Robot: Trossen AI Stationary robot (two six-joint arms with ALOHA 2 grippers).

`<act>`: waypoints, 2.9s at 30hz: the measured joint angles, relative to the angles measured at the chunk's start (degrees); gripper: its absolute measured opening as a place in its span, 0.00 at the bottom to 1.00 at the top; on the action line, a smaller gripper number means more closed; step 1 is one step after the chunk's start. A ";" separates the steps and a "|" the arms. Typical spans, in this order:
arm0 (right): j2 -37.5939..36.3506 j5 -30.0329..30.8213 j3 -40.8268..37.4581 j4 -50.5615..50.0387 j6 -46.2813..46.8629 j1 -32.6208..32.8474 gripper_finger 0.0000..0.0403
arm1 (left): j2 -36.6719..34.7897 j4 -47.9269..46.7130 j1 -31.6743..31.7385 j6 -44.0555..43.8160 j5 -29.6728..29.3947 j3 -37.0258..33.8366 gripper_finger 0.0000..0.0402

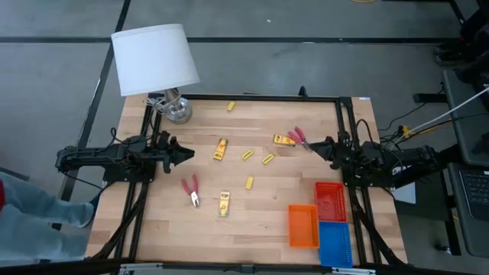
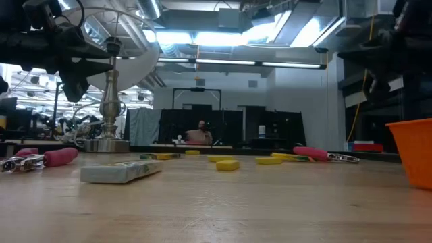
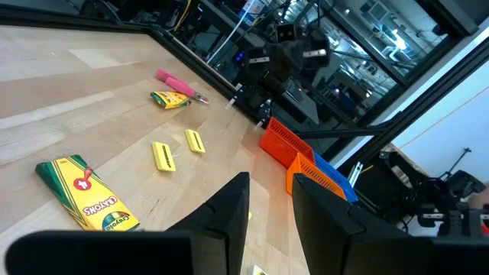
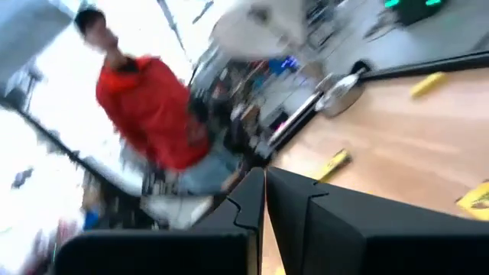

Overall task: Pick & Place School Supplies
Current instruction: Put the yellow crayon box into the red basket

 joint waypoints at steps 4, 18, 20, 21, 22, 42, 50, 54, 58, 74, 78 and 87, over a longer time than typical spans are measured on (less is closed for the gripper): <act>0.00 3.97 0.00 -0.12 8.92 0.04 0.05 | 0.00 0.02 0.00 0.01 0.00 0.00 0.24; 0.00 4.30 -0.02 -0.52 10.52 0.11 0.05 | 0.01 0.02 -0.02 0.01 -0.01 0.00 0.24; 0.00 4.36 0.00 -0.50 12.24 0.23 0.05 | 0.02 0.07 0.04 0.01 -0.90 0.00 0.24; 0.00 4.88 -0.01 -0.49 13.32 0.28 0.05 | 0.01 0.27 0.04 0.01 -2.07 0.00 0.24; 0.00 5.68 0.00 -0.46 14.87 0.36 0.05 | 0.00 0.56 0.04 -0.01 -3.68 0.00 0.24; 5.24 16.50 0.00 28.20 -4.08 3.76 0.05 | 1.12 13.89 0.11 -22.12 -21.07 -0.02 0.24; 7.65 16.17 0.00 27.95 -3.63 3.76 0.05 | 3.19 39.65 0.12 -6.83 -15.08 0.07 0.24; 8.28 16.51 0.00 27.78 -1.71 3.76 0.05 | 4.65 39.05 0.15 -11.32 -15.63 0.02 0.24; 8.35 11.36 0.00 28.10 0.80 3.76 0.05 | 8.54 38.55 -0.33 -15.89 -19.82 0.09 0.24; 12.39 -1.61 6.78 43.65 -12.34 3.76 0.05 | 35.18 6.19 -5.44 -2.26 -18.45 30.28 0.25; 18.44 -1.77 11.01 43.62 -12.44 3.74 0.05 | 44.21 -14.96 -6.93 -6.40 -16.34 40.87 0.24; 33.28 -2.04 21.77 43.44 -13.51 3.76 0.05 | 65.13 -32.57 -8.03 -19.75 -12.90 50.54 0.21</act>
